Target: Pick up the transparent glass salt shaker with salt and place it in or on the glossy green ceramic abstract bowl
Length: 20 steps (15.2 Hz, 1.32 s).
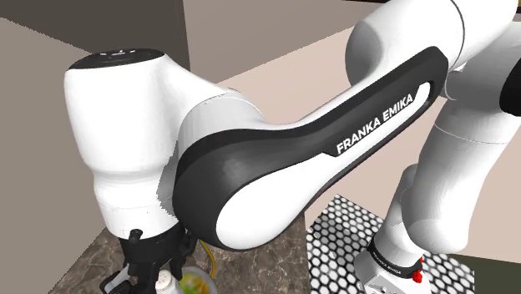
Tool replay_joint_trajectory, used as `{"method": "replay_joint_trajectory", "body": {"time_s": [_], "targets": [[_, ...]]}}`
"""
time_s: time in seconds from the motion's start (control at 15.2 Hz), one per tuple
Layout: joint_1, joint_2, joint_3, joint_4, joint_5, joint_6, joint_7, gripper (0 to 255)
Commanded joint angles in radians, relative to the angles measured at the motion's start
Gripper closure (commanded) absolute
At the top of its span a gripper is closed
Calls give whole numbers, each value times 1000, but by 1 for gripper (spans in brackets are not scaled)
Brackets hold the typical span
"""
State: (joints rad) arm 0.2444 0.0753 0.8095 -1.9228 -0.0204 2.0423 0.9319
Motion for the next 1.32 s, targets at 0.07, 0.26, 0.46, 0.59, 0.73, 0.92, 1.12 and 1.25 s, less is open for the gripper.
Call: {"method": "replay_joint_trajectory", "body": {"time_s": [0.07, 0.26, 0.46, 0.59, 0.73, 0.92, 1.12, 1.25], "targets": [[0, 3, 0, -8, -2, 10, 1, 255], [0, 3, 0, -8, -2, 10, 1, 255], [0, 3, 0, -8, -2, 10, 1, 0], [0, 3, 0, -8, -2, 10, 1, 0], [0, 3, 0, -8, -2, 10, 1, 0], [-7, -25, -1, 36, 21, -53, -15, 0], [-11, -44, -3, 81, 35, -110, -25, 0], [-11, -44, -3, 81, 36, -110, -25, 0]]}}
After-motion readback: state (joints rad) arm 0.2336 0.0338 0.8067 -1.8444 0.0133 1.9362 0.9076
